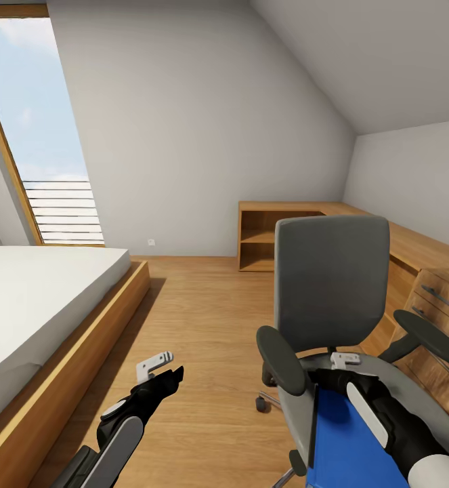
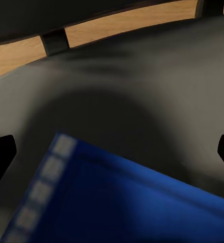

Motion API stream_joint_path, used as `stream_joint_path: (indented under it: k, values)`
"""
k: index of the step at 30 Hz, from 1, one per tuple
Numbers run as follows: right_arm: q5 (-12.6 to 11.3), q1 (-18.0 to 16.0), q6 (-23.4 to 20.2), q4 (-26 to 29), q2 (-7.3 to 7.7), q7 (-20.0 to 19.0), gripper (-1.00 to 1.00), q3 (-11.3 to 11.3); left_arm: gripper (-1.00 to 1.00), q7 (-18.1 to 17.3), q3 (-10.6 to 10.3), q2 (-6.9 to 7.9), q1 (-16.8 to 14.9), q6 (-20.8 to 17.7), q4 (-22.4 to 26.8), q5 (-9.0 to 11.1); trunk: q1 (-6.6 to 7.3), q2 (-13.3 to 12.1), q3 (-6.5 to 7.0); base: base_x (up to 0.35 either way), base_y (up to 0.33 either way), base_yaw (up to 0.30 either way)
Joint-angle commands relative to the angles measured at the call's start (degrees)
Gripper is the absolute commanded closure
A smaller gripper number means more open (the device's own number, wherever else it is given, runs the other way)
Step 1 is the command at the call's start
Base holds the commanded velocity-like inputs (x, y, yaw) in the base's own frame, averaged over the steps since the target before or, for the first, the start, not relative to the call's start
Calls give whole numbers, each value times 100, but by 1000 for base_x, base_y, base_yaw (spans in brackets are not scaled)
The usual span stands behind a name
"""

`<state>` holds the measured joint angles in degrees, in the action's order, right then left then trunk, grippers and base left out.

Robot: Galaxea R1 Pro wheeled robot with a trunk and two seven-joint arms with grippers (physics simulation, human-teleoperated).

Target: In the bedroom, organize the workspace by keeping the computer under the desk, ensuring the monitor is on the desk, placing the keyboard on the desk next to the monitor, placing the mouse on the desk next to the keyboard, moving the folder from the swivel chair onto the desk next to the mouse, stacking the notebook on top of the folder with the pen on top of the notebook, and positioning the swivel chair next to the desk.

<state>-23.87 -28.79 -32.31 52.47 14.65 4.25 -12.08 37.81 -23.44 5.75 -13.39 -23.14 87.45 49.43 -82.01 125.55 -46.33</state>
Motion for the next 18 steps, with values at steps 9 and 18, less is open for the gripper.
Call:
stream_joint_path:
  k: [9,18]
  values:
    - [-24,-4,-21,1,3,42,-100,-23,-100,56,-12,5,-6,-6,8,37,1,3,-6,0,0,0]
    - [-21,-4,-21,1,3,47,-100,-23,-100,52,-12,5,-6,-1,3,36,1,3,-6,0,0,0]
